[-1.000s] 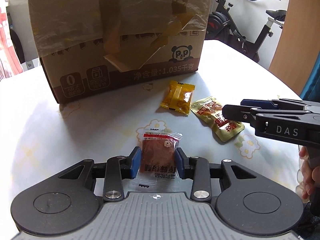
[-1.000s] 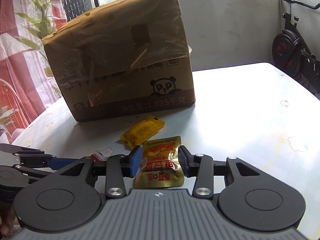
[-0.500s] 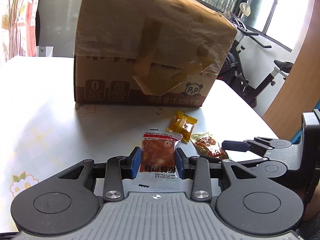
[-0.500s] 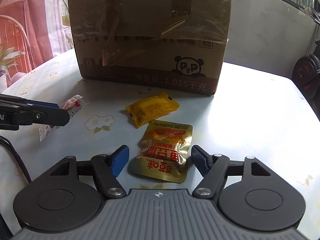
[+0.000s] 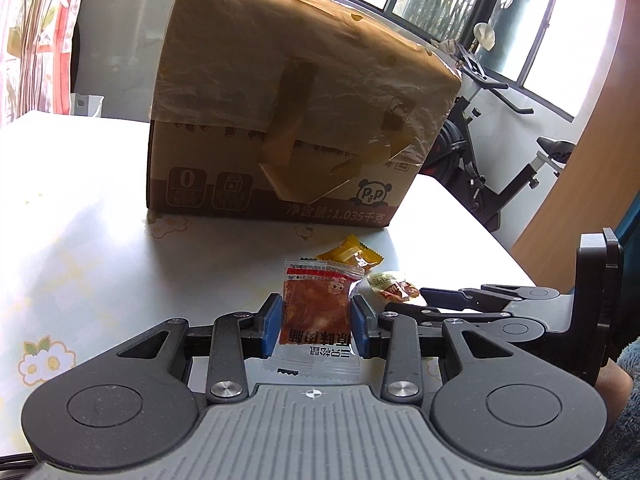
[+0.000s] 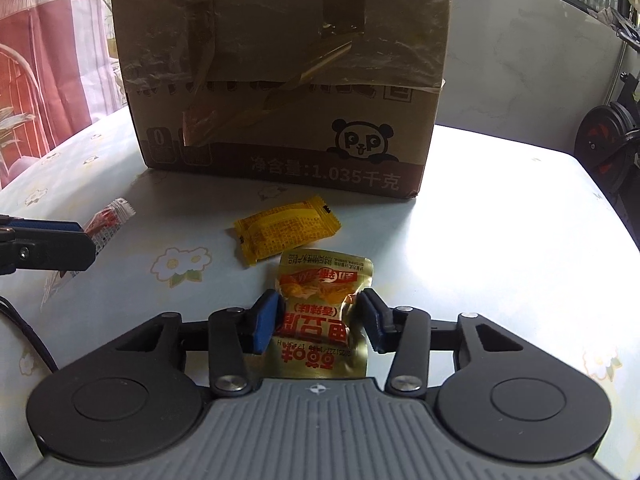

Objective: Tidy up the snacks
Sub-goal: 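Lift both packets over the lined box and open both grippers to drop them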

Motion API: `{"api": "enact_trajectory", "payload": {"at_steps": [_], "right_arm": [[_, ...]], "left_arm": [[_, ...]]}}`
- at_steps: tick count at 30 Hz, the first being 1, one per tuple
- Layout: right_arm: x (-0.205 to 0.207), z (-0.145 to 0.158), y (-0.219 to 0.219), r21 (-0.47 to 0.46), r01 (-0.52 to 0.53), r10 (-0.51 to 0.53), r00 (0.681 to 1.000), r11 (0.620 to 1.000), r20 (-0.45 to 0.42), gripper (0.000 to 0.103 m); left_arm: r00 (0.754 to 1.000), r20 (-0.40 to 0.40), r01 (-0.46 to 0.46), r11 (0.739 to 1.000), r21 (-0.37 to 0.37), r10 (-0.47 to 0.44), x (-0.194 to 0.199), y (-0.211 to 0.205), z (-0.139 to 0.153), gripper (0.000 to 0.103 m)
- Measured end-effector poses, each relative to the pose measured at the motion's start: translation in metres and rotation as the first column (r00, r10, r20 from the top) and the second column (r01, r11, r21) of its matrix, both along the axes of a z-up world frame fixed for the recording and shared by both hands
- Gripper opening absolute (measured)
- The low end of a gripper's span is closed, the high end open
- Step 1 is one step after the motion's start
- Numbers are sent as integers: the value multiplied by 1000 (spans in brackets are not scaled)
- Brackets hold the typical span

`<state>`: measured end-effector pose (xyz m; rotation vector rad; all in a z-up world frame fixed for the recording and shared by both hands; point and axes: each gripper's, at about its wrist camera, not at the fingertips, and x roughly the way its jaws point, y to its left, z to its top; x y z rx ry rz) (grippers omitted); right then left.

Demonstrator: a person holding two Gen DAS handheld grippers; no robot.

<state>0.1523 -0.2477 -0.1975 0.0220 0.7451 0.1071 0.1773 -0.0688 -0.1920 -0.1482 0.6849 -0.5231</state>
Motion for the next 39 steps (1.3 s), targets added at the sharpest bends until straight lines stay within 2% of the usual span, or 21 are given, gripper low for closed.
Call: {"api": "enact_trajectory", "payload": {"at_steps": [5,8,11,15,19,23,27,30,35,39], "right_arm": [[-22,4,-4,81,26,-30,999,996,46,43],[-29,16,-9,101,33,-42,996,994,82,43],[-30,43,-20,126,37,-57,986,991,154,43],[-20,93,-32,153,8,-51,960,988,275,43],[4,150,-38,75,-42,8,913,996,408,44],[40,184,-35,-48,-70,85,877,996,474,44],[80,185,-35,-87,-42,80,863,995,499,45],[105,177,-38,-13,-16,20,872,1000,489,45],[127,163,-47,49,38,-56,891,998,450,46],[140,157,-55,94,91,-121,912,991,391,54]], "left_arm": [[1000,16,-12,1000,-13,12,-1,8,4,38],[999,46,-13,1000,-1,13,0,10,11,39],[994,102,-26,1000,5,25,4,14,28,39],[975,215,-56,998,-2,55,21,26,72,39],[937,338,-88,996,-24,91,40,35,126,39],[914,388,-101,993,-59,116,70,34,166,39],[898,429,-100,995,-17,98,99,15,183,39],[905,413,-106,994,-4,98,117,4,183,39],[920,371,-145,989,18,128,139,-7,171,39],[931,330,-184,981,63,153,162,-11,164,44]]}}
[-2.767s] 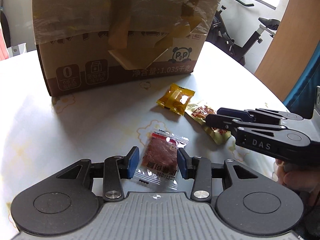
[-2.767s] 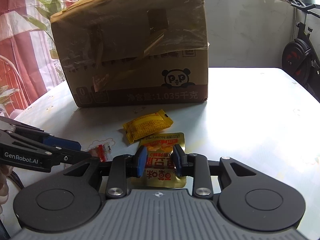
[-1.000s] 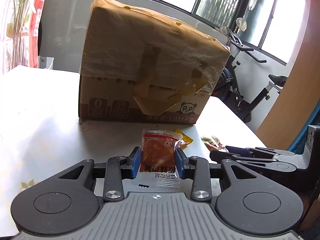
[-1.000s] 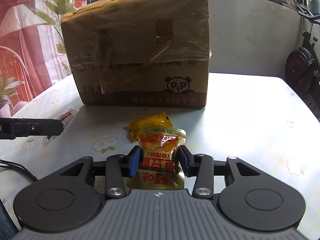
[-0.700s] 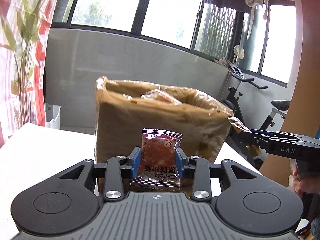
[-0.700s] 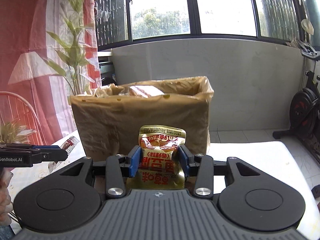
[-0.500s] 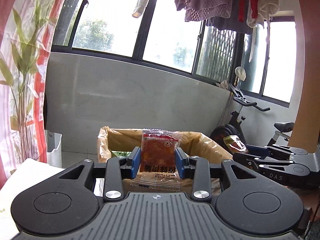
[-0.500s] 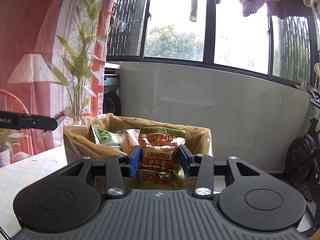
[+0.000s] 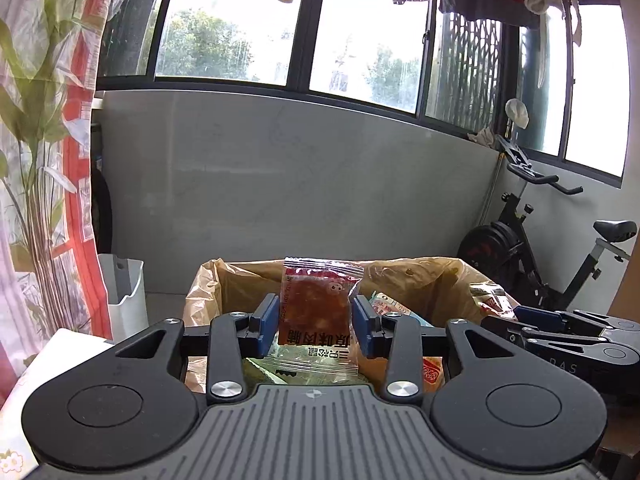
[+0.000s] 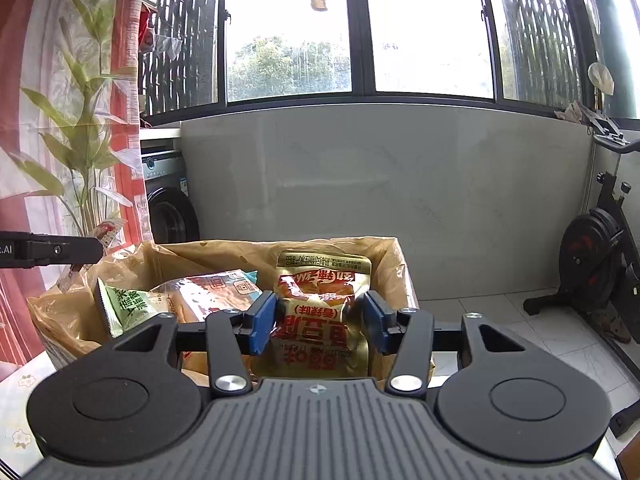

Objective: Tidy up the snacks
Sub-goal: 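Lift both packets over the lined box and open both grippers to drop them, then return both grippers to the table toward the small yellow packet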

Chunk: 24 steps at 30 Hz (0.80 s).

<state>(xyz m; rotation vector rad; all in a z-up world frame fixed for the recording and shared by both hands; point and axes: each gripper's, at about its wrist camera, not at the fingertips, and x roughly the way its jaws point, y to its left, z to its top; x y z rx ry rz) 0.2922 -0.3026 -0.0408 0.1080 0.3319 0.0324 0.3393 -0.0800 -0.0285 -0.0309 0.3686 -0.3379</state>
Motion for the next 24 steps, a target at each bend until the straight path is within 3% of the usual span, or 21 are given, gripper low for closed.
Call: {"api": "enact_trajectory", "payload": {"at_steps": [2,5,10,15,24], "right_arm": [[1,-1,-3,7,2,-2,1000,1000,-19,59],[-3,-1,-3,-23,22,-23,999,999,-31,66],[-15,2,-1,-47,16,-17,1000,999,-19,72],[-27,7,-3,-14,14,-14,1000,1000,-6,73],[-49,3,-1,-16,-6,6,1000,1000,-3,76]], "left_arm": [[1000,-11,-19,1000,17,19,3,2,-4,56],[999,-14,-50,999,5,50,-2,9,-8,65],[997,-25,-66,998,12,66,-11,16,-7,65],[996,-41,-82,996,23,82,-19,19,-4,66],[998,-26,-49,998,38,50,-43,18,-3,66]]}}
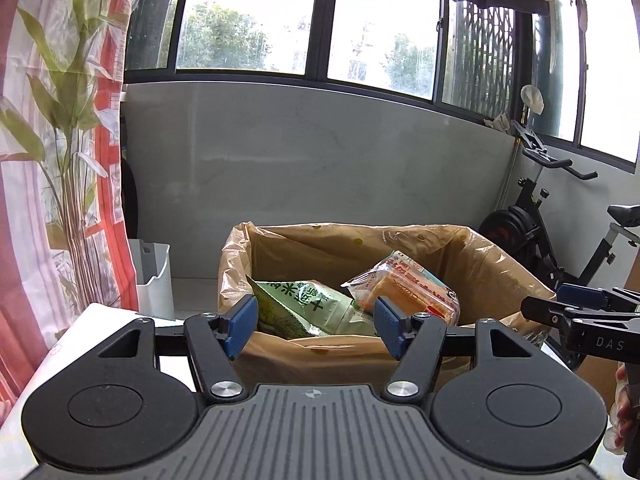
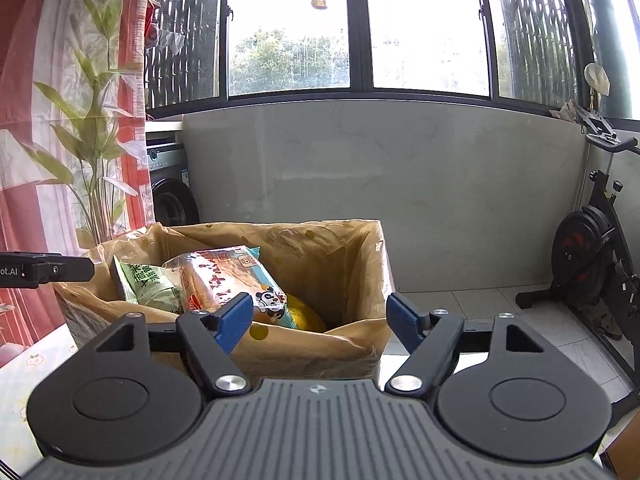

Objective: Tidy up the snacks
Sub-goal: 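Return both grippers to the table toward the small yellow packet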

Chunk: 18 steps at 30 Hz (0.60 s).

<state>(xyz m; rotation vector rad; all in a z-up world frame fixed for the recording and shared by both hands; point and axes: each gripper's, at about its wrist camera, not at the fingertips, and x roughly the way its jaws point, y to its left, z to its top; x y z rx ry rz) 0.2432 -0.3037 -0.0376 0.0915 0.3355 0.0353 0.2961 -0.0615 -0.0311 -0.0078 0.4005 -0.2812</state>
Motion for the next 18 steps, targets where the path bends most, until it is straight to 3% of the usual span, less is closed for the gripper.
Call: {"api": "enact_trajectory", "payload": {"at_steps": [16,18], "right_arm": [[-33,-9,2,14,-50,49,999,999,19,77],[-40,-11,3,15,-66,66,998,998,23,81]], "left_arm": [[997,-44,62,995,-80,-66,-35,2,-15,66],[996,-51,72,993,-89,-77,-42,2,-21,66]]}}
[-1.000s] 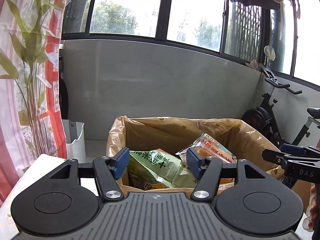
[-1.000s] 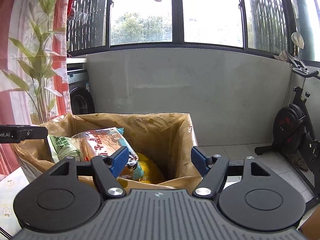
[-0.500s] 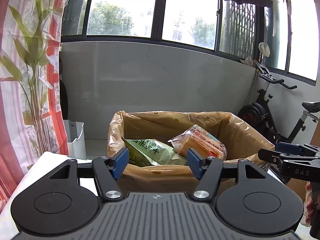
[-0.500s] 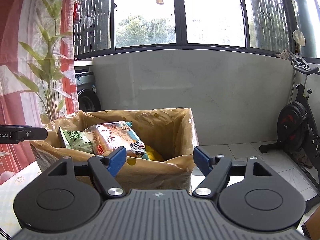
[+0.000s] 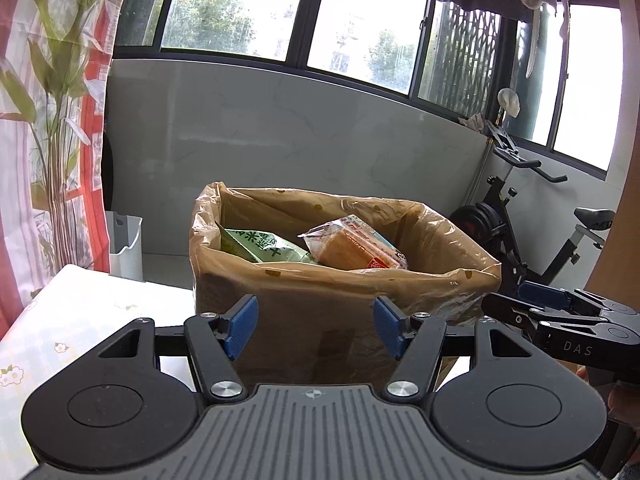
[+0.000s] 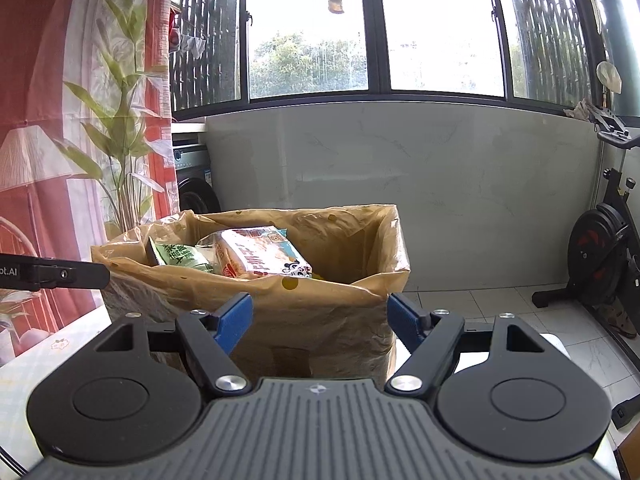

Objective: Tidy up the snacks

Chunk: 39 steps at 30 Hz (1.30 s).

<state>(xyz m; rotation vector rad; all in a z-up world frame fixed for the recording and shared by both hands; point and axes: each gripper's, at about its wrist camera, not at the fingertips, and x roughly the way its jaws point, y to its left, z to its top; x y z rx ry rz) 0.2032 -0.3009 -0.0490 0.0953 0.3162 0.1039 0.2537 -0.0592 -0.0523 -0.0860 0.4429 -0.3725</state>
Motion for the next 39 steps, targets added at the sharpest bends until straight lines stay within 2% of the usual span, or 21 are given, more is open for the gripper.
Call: {"api": "enact_trajectory", "payload": {"at_steps": [4,7,11,14,16,20,22,24,32,35,38,39], "right_arm": [[-19,-10,4,-29,-21,22,999,999,38,97],[-26,-24,5,-48,-36,37,999,998,25,100],[-27,-50,0,-11,-103,102,994,995,-26,99],[-24,-70,10,-70,-150,144,986,986,-78,92],[-21,-87,19,-127,-199,184,975,972,-121,83],[-8,-122,29,-176,-286,239,940,942,-245,69],[0,-136,30,-163,-309,252,920,937,-299,64],[5,-147,28,-140,-317,258,908,938,-331,64],[20,-151,34,-53,-352,310,879,935,-362,62],[17,-149,33,-35,-329,298,890,944,-344,58],[16,-149,22,25,-263,257,912,964,-319,51],[17,-150,18,53,-234,238,918,971,-316,46]], "left_arm": [[1000,-19,18,1000,-10,-18,-10,0,-16,66],[998,-57,27,1000,-4,-28,-13,-3,-34,66],[992,-113,52,999,-4,-52,-11,-10,-57,65],[984,-165,70,997,-24,-73,-6,-16,-76,57],[975,-204,86,996,-34,-91,-1,-22,-90,55],[956,-270,104,993,-51,-114,9,-32,-114,46],[949,-293,108,993,-51,-118,13,-36,-126,45],[944,-308,109,993,-53,-120,16,-38,-133,45],[936,-332,97,993,-64,-113,21,-38,-150,39],[935,-335,97,993,-67,-114,23,-39,-153,37],[933,-338,105,992,-69,-123,25,-44,-158,37],[932,-341,109,992,-69,-126,25,-46,-159,37]]}}
